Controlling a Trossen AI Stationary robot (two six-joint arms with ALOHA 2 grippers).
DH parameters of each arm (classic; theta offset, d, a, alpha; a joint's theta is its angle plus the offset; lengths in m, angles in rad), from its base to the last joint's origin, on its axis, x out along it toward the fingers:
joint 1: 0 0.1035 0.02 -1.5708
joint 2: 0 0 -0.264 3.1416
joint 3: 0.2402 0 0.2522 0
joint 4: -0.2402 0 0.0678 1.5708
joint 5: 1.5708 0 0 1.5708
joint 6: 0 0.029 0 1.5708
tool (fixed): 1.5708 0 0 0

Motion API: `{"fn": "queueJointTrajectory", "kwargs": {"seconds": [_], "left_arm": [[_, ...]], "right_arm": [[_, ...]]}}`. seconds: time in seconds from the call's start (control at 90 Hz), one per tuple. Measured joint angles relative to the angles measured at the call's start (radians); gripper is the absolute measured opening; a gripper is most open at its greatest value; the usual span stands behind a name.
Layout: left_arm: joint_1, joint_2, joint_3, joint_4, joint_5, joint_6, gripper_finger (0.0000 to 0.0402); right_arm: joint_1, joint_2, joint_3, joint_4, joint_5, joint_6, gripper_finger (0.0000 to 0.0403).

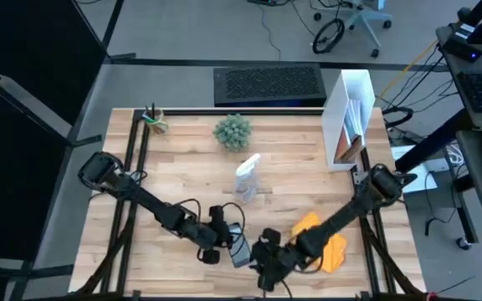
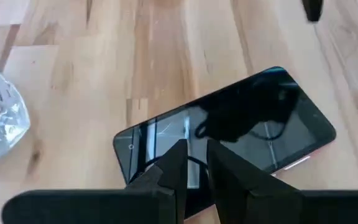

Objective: Apply microfiber cloth
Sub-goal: Wipe the front of the pink phone with the orange microfiber cloth

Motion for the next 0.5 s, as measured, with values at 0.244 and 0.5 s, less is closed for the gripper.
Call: {"fn": "queueJointTrajectory", "kwargs": {"seconds": [0.244,0.5], "left_arm": [[0.016,0.017,-0.001,-0.005,0.001,-0.021,0.0047],[0.017,0.063,0.0,0.0,0.07,-0.101,0.0047]], "right_arm": [[-0.021,0.084,0.0,0.089,0.017,-0.029,0.0081],[-0.02,0.085,0.001,0.024,-0.029,-0.083,0.0015]]}}
